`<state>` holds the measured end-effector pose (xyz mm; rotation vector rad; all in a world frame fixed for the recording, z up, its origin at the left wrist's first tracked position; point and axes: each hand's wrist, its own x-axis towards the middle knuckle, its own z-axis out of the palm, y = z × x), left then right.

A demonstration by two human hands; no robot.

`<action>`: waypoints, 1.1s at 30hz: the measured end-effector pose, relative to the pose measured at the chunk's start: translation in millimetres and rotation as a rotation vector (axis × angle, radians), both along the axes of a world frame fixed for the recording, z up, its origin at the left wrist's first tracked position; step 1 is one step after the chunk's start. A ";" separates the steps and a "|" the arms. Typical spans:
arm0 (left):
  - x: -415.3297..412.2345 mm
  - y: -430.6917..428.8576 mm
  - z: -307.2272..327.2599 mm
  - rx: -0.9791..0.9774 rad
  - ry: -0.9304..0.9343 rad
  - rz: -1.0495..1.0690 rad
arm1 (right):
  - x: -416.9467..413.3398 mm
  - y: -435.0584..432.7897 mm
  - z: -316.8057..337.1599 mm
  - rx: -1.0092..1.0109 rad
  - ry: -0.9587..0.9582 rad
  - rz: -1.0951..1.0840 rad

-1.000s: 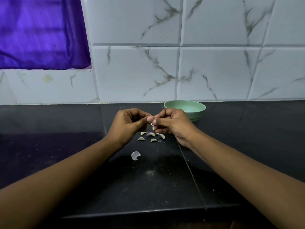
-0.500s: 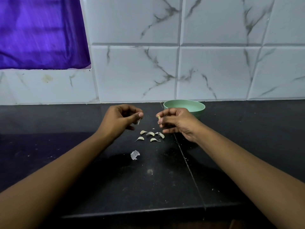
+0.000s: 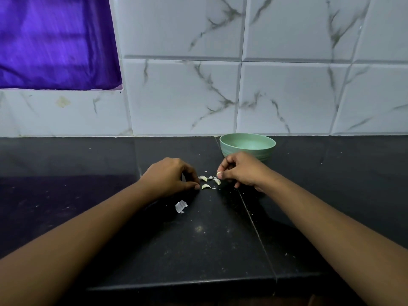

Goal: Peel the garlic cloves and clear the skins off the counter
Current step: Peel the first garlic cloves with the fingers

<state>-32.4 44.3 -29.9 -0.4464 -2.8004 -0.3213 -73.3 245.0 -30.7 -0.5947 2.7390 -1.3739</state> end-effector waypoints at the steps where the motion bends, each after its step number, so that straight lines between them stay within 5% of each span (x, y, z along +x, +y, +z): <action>1: -1.6 0.4 -1.5 0.006 0.010 0.007 | -0.8 -1.6 -1.7 0.023 -0.001 0.008; 5: -8.9 3.7 -5.0 0.002 0.039 -0.011 | -2.9 -11.9 -5.7 0.126 0.057 0.018; 14: -12.7 -19.0 0.9 0.247 0.076 0.064 | -4.8 2.4 5.2 0.011 0.038 -0.041; 20: -12.2 -17.5 -3.1 0.091 -0.127 -0.015 | -1.9 -9.0 -3.1 -0.026 -0.020 0.034; 30: -23.0 -11.5 -6.7 0.217 0.033 0.035 | -4.8 -2.6 -0.8 -0.027 0.070 -0.011; 33: -31.0 -5.0 -6.0 0.070 -0.002 -0.013 | -3.0 -4.8 -1.7 0.006 0.080 -0.009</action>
